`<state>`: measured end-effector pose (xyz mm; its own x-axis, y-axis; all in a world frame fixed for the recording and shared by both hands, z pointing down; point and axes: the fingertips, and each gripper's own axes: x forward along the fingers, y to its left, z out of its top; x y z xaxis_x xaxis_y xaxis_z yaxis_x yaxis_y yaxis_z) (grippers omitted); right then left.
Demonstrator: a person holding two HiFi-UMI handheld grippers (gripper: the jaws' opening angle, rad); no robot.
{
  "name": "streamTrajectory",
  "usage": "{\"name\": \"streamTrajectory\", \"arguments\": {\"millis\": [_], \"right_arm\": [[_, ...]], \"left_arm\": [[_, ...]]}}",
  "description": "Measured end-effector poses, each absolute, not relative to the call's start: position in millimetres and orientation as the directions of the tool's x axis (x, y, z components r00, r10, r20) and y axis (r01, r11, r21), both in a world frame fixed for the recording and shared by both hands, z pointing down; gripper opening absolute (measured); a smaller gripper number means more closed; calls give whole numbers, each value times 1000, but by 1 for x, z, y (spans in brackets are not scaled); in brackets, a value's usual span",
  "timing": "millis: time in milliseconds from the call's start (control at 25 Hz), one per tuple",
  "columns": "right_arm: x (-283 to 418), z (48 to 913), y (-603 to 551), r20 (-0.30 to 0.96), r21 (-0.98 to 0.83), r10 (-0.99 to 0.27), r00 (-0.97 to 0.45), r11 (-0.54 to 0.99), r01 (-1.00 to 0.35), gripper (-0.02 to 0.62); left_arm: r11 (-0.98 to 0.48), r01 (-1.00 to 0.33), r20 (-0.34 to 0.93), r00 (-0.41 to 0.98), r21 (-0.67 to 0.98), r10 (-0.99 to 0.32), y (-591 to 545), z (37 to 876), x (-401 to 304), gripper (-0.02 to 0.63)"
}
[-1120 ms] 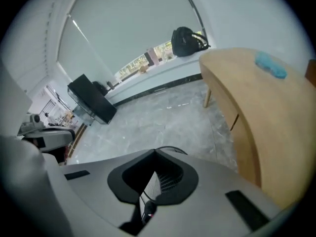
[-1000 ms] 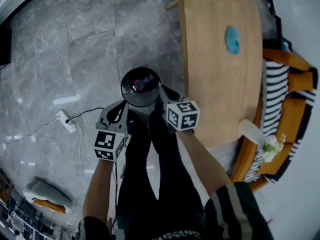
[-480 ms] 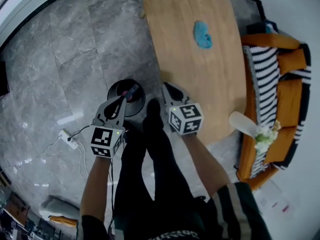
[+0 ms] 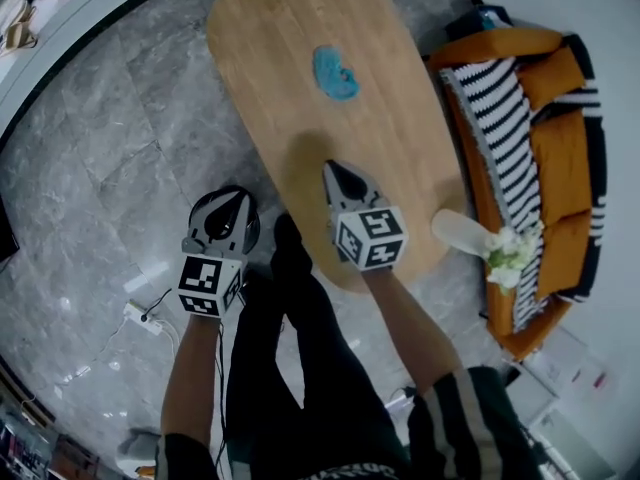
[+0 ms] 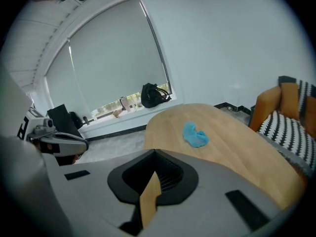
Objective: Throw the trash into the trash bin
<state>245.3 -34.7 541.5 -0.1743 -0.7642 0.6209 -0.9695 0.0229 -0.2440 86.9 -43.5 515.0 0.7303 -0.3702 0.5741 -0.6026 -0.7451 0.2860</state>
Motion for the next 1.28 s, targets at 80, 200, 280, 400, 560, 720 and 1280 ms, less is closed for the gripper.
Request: {"name": "streamTrajectory", "arguments": {"millis": [80, 200, 280, 400, 560, 720, 1280], "right_arm": [[259, 542, -35, 618, -244, -771, -158, 3, -970, 0], [273, 545, -40, 617, -243, -773, -150, -6, -970, 2], [280, 549, -43, 623, -232, -769, -144, -6, -973, 40], [290, 555, -51, 631, -227, -764, -134, -16, -974, 117], [301, 562, -65, 638, -223, -761, -117, -37, -974, 120], [312, 568, -84, 644, -227, -757, -108, -55, -972, 120], [398, 633, -186, 748, -153, -663, -28, -131, -979, 120]], "left_arm": [[-752, -591, 568, 740, 292, -362, -46, 514, 100, 0], [-762, -576, 564, 750, 298, -346, -49, 515, 115, 0], [-765, -570, 570, 750, 300, -335, -48, 519, 120, 0], [-766, -568, 579, 747, 301, -326, -48, 525, 122, 0], [-763, -570, 590, 742, 304, -319, -53, 533, 122, 0], [-757, -573, 598, 739, 314, -312, -58, 535, 124, 0], [-755, -571, 630, 725, 322, -280, -71, 561, 123, 0]]}}
